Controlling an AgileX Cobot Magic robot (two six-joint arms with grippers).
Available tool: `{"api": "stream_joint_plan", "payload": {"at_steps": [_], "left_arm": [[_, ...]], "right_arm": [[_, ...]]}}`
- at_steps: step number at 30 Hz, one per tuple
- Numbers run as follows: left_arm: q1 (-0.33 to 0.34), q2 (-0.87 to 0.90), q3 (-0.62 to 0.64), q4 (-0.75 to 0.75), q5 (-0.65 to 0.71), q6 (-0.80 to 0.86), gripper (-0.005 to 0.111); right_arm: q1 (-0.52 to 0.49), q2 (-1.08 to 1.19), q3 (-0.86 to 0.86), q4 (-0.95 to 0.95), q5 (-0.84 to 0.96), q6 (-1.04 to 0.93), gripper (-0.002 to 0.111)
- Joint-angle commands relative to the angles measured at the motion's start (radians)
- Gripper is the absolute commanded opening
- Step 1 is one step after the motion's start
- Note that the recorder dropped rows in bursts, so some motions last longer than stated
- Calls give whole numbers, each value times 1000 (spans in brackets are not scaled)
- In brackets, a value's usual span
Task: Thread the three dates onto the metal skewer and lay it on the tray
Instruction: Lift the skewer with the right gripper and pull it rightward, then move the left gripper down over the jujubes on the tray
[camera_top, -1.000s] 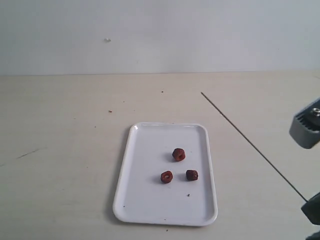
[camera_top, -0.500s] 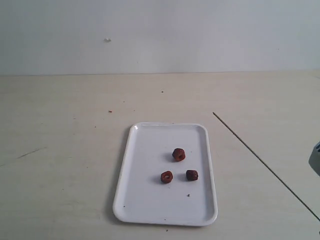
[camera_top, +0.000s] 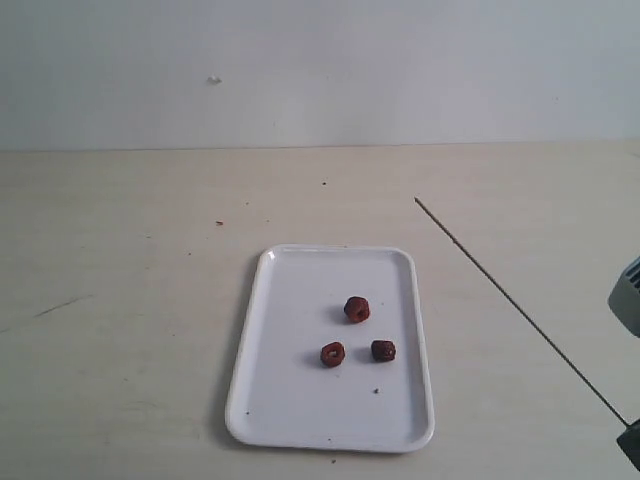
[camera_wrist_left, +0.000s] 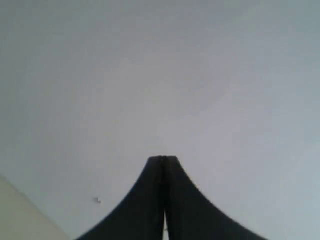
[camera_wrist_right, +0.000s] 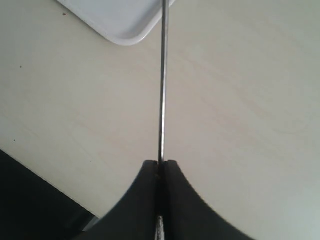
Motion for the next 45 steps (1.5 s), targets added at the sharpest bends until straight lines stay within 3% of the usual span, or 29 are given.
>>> {"api": "stream_joint_plan", "payload": {"at_steps": [1,4,10,17,18,19,21,22,24,26,29,32,33,39,45], "left_arm": [[-5,141,-57,17,151,6,0],[-5,333,-185,155,252,18,0],[-5,688,-584,412,517,73,0],[-5,1068,-1087,429,1056,406,0],[-5,1171,-1211,429,1193,474,0],[-5,1221,-1255,429,1246,504,0],[-5,1357,-1421,416,1483,612,0],[-11,1449,-1512,358,1639,744,0],[-44,1529,-1550,255,1639,920,0],[-124,1578,-1522,191,1639,1116,0],[-298,1646,-1484,297,1639,1360,0],[-423,1698,-1457,370,1639,1391,4],[-470,1727,-1451,370,1627,1394,10],[-554,1812,-1451,368,1528,1454,34],[-586,1859,-1451,358,1437,1459,44]], "right_arm": [[1,-6,4,-2,-11,-5,0],[1,-6,4,-1,-11,-15,0],[1,-6,4,-3,-11,-17,0],[1,-6,4,-3,-11,-33,0],[1,-6,4,-3,-11,-40,0],[1,-6,4,-3,-11,-42,0],[1,-6,4,-3,-11,-48,0],[1,-6,4,-3,-11,-53,0],[1,-6,4,-1,-11,-66,0],[1,-6,4,5,-11,-66,0],[1,-6,4,11,-4,-66,0],[1,-6,4,11,-2,-63,0],[1,-6,4,11,-2,-37,0],[1,-6,4,11,2,-23,0],[1,-6,4,11,7,-23,0]]}}
